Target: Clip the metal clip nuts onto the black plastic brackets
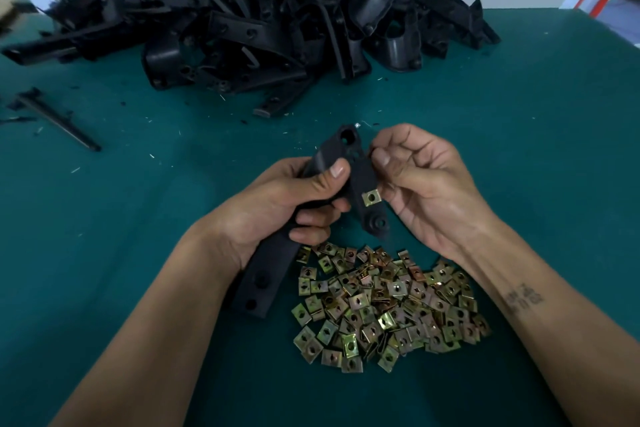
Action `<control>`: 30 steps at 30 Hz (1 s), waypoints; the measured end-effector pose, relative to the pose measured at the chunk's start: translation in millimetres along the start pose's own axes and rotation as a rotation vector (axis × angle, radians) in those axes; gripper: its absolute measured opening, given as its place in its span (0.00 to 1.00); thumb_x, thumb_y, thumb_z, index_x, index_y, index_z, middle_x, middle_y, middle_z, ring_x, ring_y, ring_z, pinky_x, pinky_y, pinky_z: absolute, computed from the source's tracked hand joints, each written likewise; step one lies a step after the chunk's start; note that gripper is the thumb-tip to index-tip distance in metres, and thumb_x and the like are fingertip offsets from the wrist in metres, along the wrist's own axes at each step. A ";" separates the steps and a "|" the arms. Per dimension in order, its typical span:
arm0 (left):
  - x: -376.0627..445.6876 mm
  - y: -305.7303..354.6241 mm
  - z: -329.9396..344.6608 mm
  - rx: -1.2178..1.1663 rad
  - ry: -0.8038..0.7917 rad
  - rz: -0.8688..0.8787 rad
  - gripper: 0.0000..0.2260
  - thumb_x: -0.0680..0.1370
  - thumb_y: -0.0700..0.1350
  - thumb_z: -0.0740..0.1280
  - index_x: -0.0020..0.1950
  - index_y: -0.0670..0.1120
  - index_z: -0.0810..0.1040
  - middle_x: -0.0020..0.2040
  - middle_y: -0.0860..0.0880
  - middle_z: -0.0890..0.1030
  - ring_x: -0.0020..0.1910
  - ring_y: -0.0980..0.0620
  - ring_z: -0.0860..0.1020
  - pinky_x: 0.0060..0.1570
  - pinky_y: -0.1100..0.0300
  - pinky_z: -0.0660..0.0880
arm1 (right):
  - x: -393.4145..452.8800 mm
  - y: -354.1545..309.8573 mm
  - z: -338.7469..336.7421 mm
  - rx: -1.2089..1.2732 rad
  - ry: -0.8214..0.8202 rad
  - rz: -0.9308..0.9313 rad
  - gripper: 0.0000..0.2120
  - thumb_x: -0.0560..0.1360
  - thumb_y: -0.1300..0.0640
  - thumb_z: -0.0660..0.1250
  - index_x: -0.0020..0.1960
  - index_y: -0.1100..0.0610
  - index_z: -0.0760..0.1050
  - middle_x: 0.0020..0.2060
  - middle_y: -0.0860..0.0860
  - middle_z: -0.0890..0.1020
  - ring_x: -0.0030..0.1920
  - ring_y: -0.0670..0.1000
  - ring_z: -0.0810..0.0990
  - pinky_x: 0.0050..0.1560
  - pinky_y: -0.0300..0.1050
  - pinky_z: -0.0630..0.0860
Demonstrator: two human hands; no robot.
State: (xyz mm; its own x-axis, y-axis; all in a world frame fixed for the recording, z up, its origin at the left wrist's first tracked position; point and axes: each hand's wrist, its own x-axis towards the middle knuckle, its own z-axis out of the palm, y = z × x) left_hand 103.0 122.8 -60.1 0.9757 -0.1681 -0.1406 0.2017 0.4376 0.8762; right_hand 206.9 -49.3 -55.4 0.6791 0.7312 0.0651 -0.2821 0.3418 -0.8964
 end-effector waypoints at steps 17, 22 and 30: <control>-0.8 -0.7 2.6 0.027 0.005 -0.020 0.10 0.75 0.51 0.72 0.43 0.44 0.81 0.38 0.48 0.76 0.25 0.60 0.64 0.22 0.69 0.64 | -8.7 -17.8 8.0 0.006 0.114 -0.012 0.08 0.68 0.70 0.70 0.47 0.65 0.82 0.37 0.55 0.86 0.37 0.48 0.85 0.40 0.35 0.81; -2.6 1.1 4.7 0.029 0.017 -0.031 0.09 0.74 0.51 0.71 0.42 0.45 0.82 0.38 0.48 0.76 0.25 0.60 0.64 0.22 0.69 0.63 | -10.0 -21.6 9.9 -0.015 0.126 0.026 0.10 0.64 0.69 0.73 0.46 0.65 0.82 0.37 0.56 0.86 0.37 0.48 0.85 0.43 0.37 0.82; -2.3 0.5 5.7 0.027 0.024 -0.046 0.09 0.76 0.49 0.70 0.43 0.44 0.80 0.38 0.47 0.76 0.26 0.59 0.64 0.22 0.69 0.64 | -11.0 -20.4 17.7 -0.076 0.207 -0.045 0.08 0.64 0.65 0.75 0.43 0.62 0.81 0.34 0.53 0.85 0.34 0.47 0.84 0.35 0.35 0.79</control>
State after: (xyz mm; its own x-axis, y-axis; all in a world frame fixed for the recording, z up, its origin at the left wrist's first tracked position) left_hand 100.3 118.4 -56.7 0.9672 -0.1660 -0.1921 0.2445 0.4056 0.8807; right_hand 193.3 -53.9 -30.1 0.8166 0.5769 0.0210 -0.2023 0.3200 -0.9256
